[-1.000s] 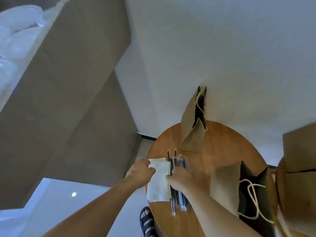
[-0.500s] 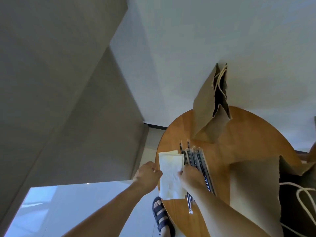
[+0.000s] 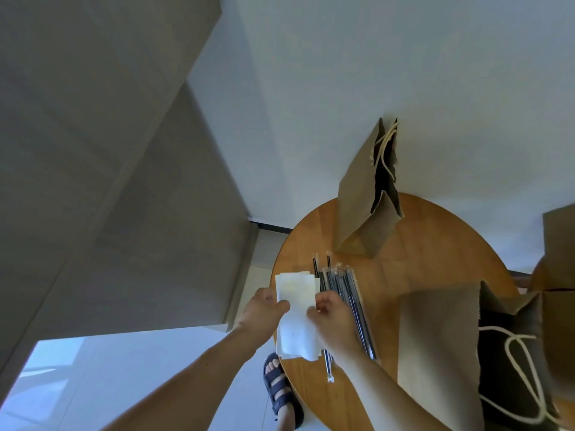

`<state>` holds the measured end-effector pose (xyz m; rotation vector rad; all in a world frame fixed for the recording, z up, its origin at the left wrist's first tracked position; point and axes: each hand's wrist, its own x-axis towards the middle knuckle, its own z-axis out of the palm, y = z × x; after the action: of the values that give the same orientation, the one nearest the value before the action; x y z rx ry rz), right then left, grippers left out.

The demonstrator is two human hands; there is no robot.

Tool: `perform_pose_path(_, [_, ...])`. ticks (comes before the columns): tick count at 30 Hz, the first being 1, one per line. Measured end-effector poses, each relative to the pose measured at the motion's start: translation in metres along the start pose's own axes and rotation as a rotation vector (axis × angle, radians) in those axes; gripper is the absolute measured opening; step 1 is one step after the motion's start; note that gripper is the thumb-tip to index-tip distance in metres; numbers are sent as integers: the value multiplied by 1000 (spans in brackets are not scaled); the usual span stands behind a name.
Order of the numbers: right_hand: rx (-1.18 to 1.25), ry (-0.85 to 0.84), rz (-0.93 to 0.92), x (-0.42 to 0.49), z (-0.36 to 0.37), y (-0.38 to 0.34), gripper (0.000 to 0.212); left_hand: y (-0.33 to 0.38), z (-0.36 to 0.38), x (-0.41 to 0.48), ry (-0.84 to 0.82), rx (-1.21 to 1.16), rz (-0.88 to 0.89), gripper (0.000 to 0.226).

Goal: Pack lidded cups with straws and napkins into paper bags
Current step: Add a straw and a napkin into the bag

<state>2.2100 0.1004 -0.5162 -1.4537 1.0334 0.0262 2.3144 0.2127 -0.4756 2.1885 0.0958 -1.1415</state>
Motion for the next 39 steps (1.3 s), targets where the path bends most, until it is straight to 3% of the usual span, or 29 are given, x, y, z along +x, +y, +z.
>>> perform_pose_path(4, [323, -64, 0, -8, -11, -6, 19, 7, 7, -8, -142, -394, -102, 23])
perform_pose_path(7, [375, 14, 0, -3, -23, 6, 6, 10, 15, -11, -148, -472, -115, 14])
perform_pose_path(11, [-291, 377, 72, 21, -48, 48, 8, 15, 23, -12, -73, -342, -79, 7])
perform_pose_path(14, [-596, 366, 158, 29, -59, 73, 22, 15, 23, -15, -74, -317, -60, 9])
perform_pose_path(21, [-707, 282, 175, 31, -63, 74, 16, 18, 24, -18, -45, -257, -30, 18])
perform_pose_path(27, [-597, 304, 167, 18, -67, 59, 12, 26, 31, -24, -23, -242, 0, 23])
perform_pose_path(31, [-287, 307, -2, -5, -68, 32, 8, 39, 31, -37, -1, -257, 34, 26])
perform_pose_path(35, [0, 172, -197, -35, -69, -10, 18, 65, 27, -57, 22, -286, 95, 28])
perform_pose_path(39, [119, 76, -307, -56, -83, -53, 17, 92, 25, -87, -17, -344, 189, 27])
